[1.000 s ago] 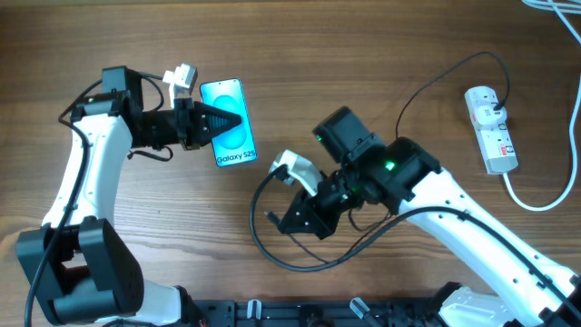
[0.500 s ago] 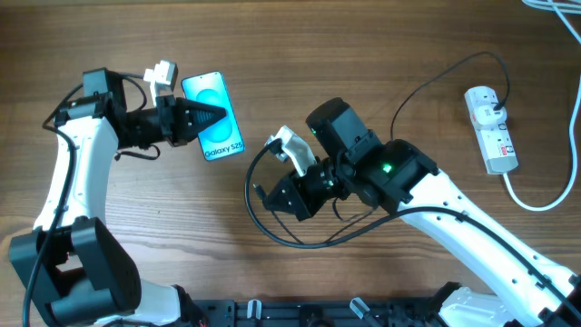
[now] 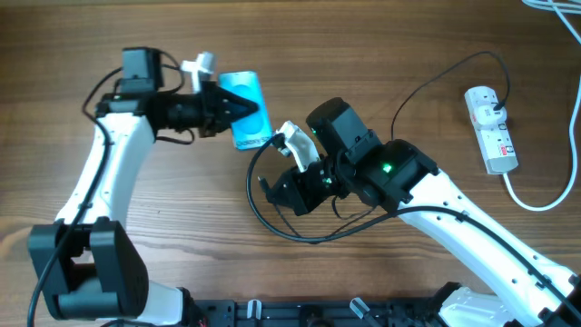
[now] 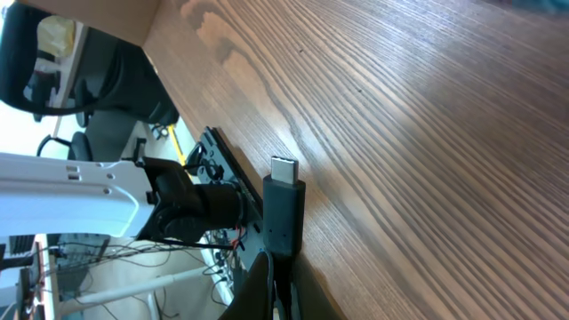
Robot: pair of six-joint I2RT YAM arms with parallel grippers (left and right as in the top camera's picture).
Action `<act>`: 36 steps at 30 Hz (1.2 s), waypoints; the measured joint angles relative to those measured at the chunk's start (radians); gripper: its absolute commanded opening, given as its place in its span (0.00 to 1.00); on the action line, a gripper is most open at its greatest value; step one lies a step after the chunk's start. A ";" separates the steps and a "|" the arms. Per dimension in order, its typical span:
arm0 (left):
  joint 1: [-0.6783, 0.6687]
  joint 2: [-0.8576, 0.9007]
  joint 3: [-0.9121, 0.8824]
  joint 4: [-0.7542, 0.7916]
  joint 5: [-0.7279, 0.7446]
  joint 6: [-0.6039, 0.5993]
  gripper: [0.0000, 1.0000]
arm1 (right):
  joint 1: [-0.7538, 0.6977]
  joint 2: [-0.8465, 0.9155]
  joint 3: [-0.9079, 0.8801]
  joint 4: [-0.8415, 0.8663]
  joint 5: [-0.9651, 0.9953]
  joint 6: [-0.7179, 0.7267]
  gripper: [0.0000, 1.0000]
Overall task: Plug charger to phone and switch on socket
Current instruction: 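Bring the phone and cable plug together, aligning plug under phone's bottom port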
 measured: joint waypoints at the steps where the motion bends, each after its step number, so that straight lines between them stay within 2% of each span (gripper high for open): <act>1: -0.009 0.000 0.000 0.006 0.008 -0.003 0.04 | 0.000 0.000 0.000 0.000 0.009 0.005 0.04; 15: -0.011 0.000 0.000 0.020 0.127 0.047 0.04 | 0.000 0.000 -0.001 0.098 0.148 0.110 0.04; 36: -0.044 0.000 0.000 0.050 0.135 0.064 0.04 | 0.006 0.000 -0.002 0.117 0.208 0.145 0.04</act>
